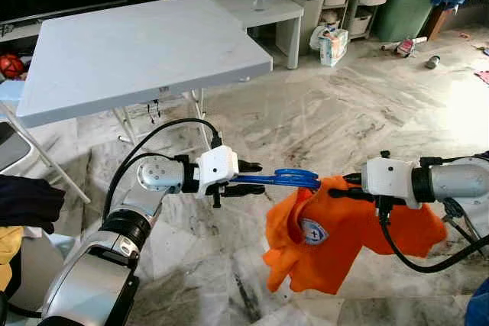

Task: Hang hanger

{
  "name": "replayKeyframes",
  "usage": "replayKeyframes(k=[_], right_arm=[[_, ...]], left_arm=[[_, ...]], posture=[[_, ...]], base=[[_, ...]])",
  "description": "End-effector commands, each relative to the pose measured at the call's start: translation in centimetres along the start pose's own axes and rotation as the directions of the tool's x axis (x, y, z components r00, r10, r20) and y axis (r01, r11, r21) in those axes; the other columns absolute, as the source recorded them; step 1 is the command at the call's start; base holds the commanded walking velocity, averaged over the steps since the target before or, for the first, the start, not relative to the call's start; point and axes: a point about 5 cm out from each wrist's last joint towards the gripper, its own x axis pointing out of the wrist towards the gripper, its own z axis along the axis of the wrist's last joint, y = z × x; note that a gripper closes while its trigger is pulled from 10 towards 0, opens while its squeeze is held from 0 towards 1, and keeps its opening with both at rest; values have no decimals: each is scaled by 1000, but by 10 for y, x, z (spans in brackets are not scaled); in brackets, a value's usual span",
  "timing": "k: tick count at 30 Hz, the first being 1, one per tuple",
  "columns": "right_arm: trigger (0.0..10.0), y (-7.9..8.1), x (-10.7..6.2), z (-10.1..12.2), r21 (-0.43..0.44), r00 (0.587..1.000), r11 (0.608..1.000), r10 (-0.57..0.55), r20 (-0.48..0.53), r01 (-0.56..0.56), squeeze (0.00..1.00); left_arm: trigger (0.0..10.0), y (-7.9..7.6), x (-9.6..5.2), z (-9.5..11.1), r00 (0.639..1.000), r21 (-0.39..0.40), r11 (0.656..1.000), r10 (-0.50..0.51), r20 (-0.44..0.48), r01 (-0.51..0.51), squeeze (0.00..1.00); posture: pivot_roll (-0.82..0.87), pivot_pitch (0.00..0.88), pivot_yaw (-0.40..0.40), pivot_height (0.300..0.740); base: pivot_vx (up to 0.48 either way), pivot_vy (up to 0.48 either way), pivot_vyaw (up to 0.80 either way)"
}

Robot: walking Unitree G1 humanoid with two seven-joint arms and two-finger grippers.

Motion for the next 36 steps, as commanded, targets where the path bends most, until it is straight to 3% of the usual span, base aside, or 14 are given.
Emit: replayKeyframes(k=[1, 24, 25, 26, 36], right_arm=[[10000, -6, -7, 7, -36, 1000, 999, -21, 22, 21, 0], [10000, -6, 0, 8, -24, 998, 999, -21, 60, 23, 0], [10000, -6, 1, 8, -13, 998, 1000, -19, 59, 20, 659], [10000, -7, 2, 8, 4, 998, 1000, -18, 65, 18, 1000], [10000, -18, 10, 12, 25, 990, 997, -73, 124, 71, 1000]], left_arm=[[0, 6, -2, 4, 1000, 31, 1000, -3, -10, 3, 0], [0, 5, -2, 0, 1000, 16, 1000, -8, -26, 9, 0], [0, 5, -2, 0, 1000, 7, 1000, 1, -18, -1, 0], [0, 4, -2, 0, 1000, -1, 1000, 10, -10, -10, 0], [0, -3, -1, -5, 983, -97, 983, 166, 74, -159, 0]], posture=[[-151, 0, 27, 740], [-148, 0, 25, 740], [-147, 0, 25, 740], [-146, 0, 24, 740], [-131, 0, 15, 740]], base=[[0, 0, 0], [0, 0, 0], [0, 0, 0], [0, 0, 0], [0, 0, 0]])
